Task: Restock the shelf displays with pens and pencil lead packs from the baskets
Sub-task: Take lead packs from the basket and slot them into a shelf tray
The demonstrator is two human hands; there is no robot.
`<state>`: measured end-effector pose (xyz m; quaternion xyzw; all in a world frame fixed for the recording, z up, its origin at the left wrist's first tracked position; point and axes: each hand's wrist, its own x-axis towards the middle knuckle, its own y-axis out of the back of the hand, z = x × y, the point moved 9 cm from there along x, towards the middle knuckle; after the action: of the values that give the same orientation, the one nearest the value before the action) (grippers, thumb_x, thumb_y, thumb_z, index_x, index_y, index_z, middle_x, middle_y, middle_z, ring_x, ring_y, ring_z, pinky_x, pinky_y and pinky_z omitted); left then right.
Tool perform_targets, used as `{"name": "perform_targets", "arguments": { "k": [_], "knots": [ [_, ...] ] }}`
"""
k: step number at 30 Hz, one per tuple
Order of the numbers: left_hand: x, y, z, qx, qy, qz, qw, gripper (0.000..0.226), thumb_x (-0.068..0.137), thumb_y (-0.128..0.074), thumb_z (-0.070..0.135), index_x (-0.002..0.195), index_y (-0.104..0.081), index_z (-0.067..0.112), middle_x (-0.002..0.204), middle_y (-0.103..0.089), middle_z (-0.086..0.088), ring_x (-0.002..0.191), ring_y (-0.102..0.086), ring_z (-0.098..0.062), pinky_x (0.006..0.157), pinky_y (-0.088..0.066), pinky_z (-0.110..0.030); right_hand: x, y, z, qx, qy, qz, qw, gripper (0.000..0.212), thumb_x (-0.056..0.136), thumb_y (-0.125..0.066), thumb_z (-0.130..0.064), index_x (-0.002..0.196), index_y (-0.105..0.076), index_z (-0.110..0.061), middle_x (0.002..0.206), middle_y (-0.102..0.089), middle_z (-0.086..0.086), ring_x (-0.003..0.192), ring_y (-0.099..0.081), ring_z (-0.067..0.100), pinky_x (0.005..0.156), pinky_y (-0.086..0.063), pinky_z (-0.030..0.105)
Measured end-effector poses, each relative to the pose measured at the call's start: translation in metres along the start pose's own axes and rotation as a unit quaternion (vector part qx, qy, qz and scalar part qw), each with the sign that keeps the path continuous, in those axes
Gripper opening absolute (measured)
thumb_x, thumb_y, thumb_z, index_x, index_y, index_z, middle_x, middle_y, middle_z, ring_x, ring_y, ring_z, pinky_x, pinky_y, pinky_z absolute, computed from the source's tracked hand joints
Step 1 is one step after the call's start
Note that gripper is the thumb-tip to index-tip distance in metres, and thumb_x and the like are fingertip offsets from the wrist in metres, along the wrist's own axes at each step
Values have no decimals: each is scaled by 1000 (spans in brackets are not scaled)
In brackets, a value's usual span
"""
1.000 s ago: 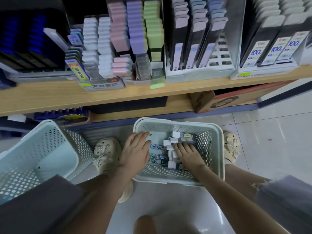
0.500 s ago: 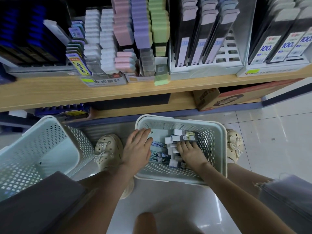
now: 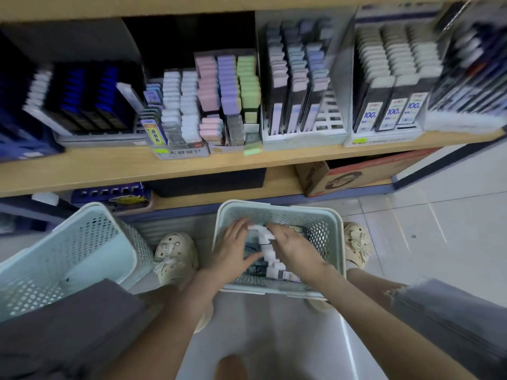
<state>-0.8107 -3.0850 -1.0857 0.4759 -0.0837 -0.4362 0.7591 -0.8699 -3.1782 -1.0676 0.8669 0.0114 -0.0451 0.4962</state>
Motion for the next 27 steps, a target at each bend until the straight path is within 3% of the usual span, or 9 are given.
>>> {"name": "perform_targets", "arguments": {
  "k": [2,4,6,9,12,17,20,23,27],
  "knots": [
    [0,5,17,-150,51,-47,986,55,93,-58,35,141,-35,20,140,-42,2,128,-41,-15,98,-31,-18,2,21,-9,168,-81,14,982,43,95,-50,-9,136,-40,-11,122,-59,13,103,-60,30,85,-50,38],
    [-3,18,33,-232,62,-62,969,44,95,-54,31,136,-38,27,131,-54,0,116,-55,-18,95,-46,-33,1,40,-17,286,-137,36,948,37,98,-45,-11,135,-43,-17,114,-61,4,100,-59,20,82,-47,26],
    [-9,40,45,-265,53,-42,962,40,96,-52,28,134,-39,28,122,-60,2,111,-58,-16,97,-47,-41,-1,62,-28,363,-155,70,916,35,97,-47,-8,131,-47,-21,108,-62,-2,96,-60,13,78,-47,17],
    [-21,70,59,-286,41,-36,957,41,96,-53,20,135,-39,22,120,-59,3,112,-57,-12,100,-46,-35,-5,83,-50,439,-143,84,883,34,97,-46,-4,123,-48,-25,108,-61,-5,92,-58,-4,75,-46,11],
    [-36,98,73,-291,-4,-24,956,39,94,-56,15,129,-40,23,120,-61,2,112,-58,-10,99,-47,-35,-8,102,-76,462,-101,98,876,37,96,-44,1,120,-45,-27,110,-57,-12,97,-54,-12,81,-42,9],
    [-64,149,78,-296,-29,14,955,46,91,-61,21,127,-40,40,107,-66,6,105,-62,-12,96,-50,-42,-3,133,-114,491,-58,115,861,21,98,-44,-3,111,-36,-18,105,-53,-4,93,-54,-9,79,-45,12],
    [-80,187,83,-314,-45,41,947,44,90,-65,24,113,-45,56,103,-71,4,98,-67,-12,91,-53,-37,3,154,-135,547,-38,128,827,22,94,-50,-14,115,-45,-20,111,-61,-1,107,-57,11,90,-46,29],
    [-95,229,89,-370,-67,77,923,41,91,-62,11,112,-50,44,103,-69,9,93,-67,-9,75,-53,-29,9,179,-156,589,-25,137,796,34,90,-52,-18,124,-52,-15,121,-63,8,117,-56,27,99,-43,48],
    [-115,283,88,-396,-93,117,906,28,92,-60,12,113,-56,30,98,-73,5,86,-69,-11,67,-52,-28,17,216,-184,580,1,149,801,29,94,-51,-8,122,-58,-11,118,-66,6,113,-59,21,98,-45,37]
  ]
}}
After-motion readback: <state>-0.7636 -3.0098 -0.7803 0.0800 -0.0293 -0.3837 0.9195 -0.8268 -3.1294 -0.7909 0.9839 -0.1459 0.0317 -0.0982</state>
